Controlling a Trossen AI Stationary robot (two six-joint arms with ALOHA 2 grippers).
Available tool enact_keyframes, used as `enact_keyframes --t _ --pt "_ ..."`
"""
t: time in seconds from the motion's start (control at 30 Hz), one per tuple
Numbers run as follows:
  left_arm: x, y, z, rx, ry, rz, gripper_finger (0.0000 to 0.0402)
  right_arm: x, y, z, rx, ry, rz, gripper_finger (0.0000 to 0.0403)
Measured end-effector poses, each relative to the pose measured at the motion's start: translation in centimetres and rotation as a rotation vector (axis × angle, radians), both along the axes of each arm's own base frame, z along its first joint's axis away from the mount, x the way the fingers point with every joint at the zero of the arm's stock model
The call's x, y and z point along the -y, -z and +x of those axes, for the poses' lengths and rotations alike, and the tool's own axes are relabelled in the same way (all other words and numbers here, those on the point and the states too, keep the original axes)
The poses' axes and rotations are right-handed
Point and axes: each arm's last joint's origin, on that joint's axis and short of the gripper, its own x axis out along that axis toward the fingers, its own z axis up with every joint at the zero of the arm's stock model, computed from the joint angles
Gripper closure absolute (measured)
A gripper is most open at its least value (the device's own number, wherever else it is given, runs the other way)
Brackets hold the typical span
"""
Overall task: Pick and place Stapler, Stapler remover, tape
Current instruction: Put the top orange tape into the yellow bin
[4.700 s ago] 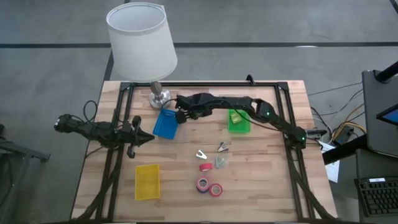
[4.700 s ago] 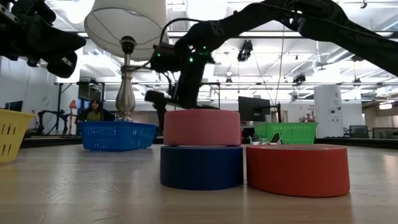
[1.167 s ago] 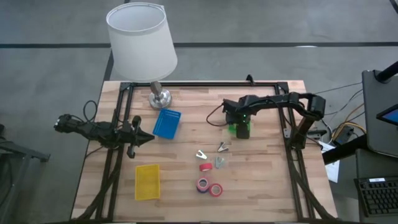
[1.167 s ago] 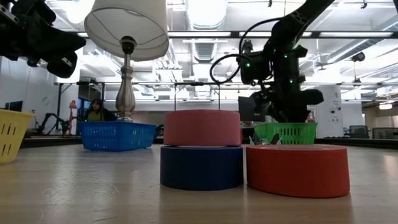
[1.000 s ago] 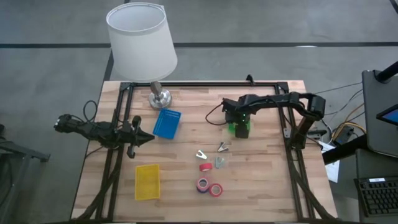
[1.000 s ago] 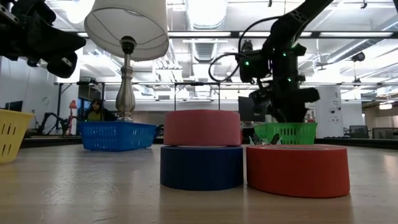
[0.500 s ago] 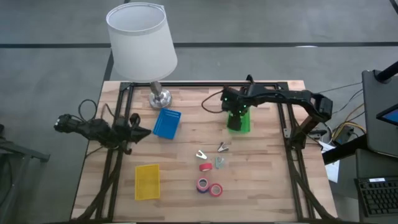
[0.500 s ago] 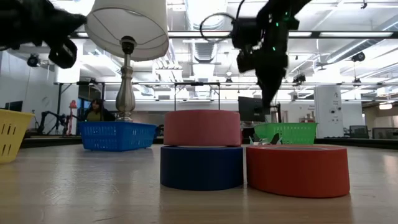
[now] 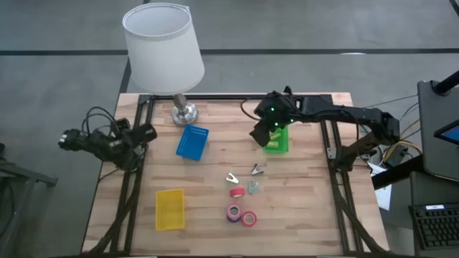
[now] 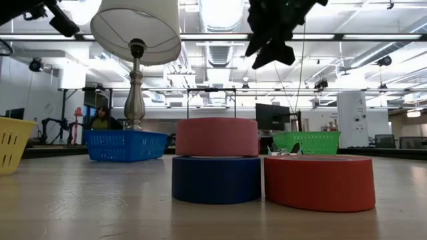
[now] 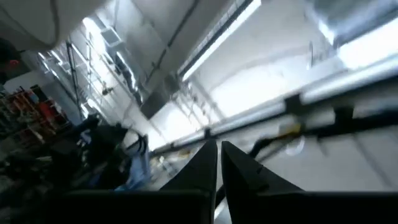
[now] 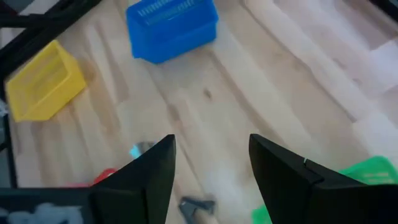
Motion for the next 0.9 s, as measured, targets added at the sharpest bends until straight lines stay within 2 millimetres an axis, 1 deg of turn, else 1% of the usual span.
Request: enact_keyframes --t 0.07,0.13,0.2,0.27,0.33,0.4,0.53,0.6,0.63,0.7,0.73,0.8,0.9 --pt "0.0 -0.6 0.2 0.003 -0.007 -0.025 0.0376 -0.8 -0.1 -0.1 0.004 -0.01 0.008 0.0209" --pt "0.2 -1.0 1.0 -0.061 -0.024 -0.027 0.0376 -1.6 -0.2 -0.1 0.009 -0.03 0.012 0.0209" --pt "0.5 -1.5 2.1 -0.172 -0.034 -0.03 0.0372 -2.1 -0.2 0.0 0.009 -0.049 0.012 0.0209" --pt "0.9 -1.9 3.7 -0.332 -0.035 0.005 0.036 -2.6 -0.2 0.1 0.006 -0.07 0.008 0.0209" --pt "1.4 -2.2 5.2 -0.494 -0.016 0.01 0.0338 -3.1 -0.2 0.2 0.006 -0.1 -0.002 0.0211" --pt "1.9 -2.7 6.7 -0.63 -0.012 0.025 0.0308 -3.7 -0.2 0.2 0.009 -0.182 0.012 0.0213" --pt "2.5 -4.2 9.5 -0.802 -0.02 0.023 0.0236 -5.0 -0.3 -0.2 0.008 -0.316 0.073 0.0219" --pt "2.8 -4.6 11.1 -0.895 -0.035 0.063 0.0204 -5.5 -0.7 -0.7 0.026 -0.363 0.063 0.0224" --pt "2.9 -4.5 11.9 -0.96 -0.033 0.093 0.0191 -5.7 -1.2 -0.9 0.051 -0.379 0.047 0.0226" --pt "3.4 -4.9 13.8 -1.019 -0.014 0.127 0.0173 -6.0 -2.1 -1.6 0.117 -0.404 0.011 0.0231" --pt "3.7 -5.0 14.7 -1.037 -0.008 0.141 0.0167 -6.2 -2.6 -2.0 0.152 -0.413 -0.003 0.0234" --pt "4.3 -4.6 16.6 -1.092 -0.01 0.176 0.0162 -6.3 -3.5 -3.2 0.218 -0.415 -0.022 0.0239" --pt "5.0 -4.3 19.0 -1.139 0.016 0.26 0.0163 -6.4 -4.6 -5.2 0.282 -0.407 -0.042 0.0246"
